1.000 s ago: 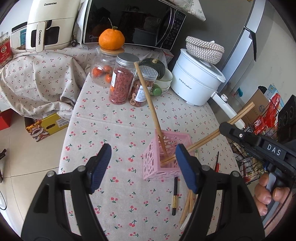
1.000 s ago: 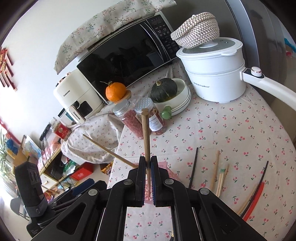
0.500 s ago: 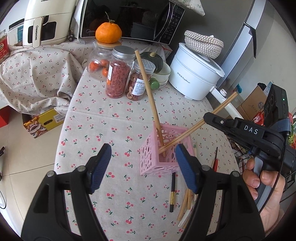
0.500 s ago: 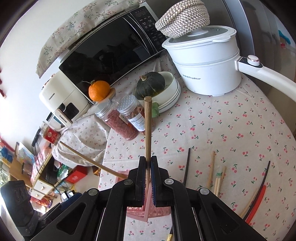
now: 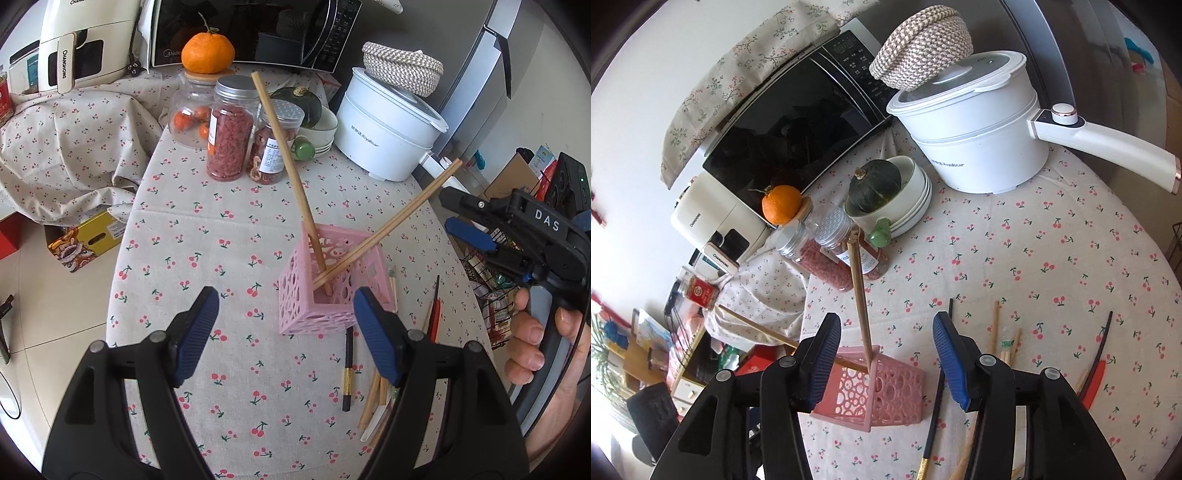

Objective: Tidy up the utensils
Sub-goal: 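Open the left tool in the basket while right tool lowers its chopstick into the basket, then move the right tool to the pile and grasp a black chopstick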

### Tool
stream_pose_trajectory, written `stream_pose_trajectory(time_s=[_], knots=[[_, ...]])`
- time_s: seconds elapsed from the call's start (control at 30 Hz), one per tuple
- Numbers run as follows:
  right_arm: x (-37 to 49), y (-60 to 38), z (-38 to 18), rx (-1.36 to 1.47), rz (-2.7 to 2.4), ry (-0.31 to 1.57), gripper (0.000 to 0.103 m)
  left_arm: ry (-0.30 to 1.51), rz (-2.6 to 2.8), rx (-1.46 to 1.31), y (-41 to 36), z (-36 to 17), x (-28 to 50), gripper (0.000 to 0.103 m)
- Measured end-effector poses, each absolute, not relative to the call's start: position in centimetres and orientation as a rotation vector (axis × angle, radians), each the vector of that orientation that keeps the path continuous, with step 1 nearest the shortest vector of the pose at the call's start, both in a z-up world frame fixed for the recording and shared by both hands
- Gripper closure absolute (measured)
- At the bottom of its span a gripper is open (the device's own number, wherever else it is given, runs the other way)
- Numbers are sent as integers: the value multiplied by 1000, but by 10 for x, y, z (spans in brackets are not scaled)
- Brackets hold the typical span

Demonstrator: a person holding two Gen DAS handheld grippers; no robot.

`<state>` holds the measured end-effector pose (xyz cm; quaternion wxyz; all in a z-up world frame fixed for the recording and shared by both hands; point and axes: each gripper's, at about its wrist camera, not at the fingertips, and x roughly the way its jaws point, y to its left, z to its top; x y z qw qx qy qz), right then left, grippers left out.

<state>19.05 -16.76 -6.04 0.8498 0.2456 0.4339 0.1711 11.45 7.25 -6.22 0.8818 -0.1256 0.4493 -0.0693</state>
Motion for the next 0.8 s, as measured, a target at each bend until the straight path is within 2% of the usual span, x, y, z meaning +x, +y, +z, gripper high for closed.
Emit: stream_pose_trajectory(time_s=[0.3,0.6,0.8], knots=[[158,-217,-55,451,270,936,39,999,-201,-246,54,-67,102,23],[138,-245,-82,390,183,1039,38,1065,-225,-228,31,-76,96,23],[138,-217,-102,282,228,1079,38,1076,-239,-170,23,-84,91,23]])
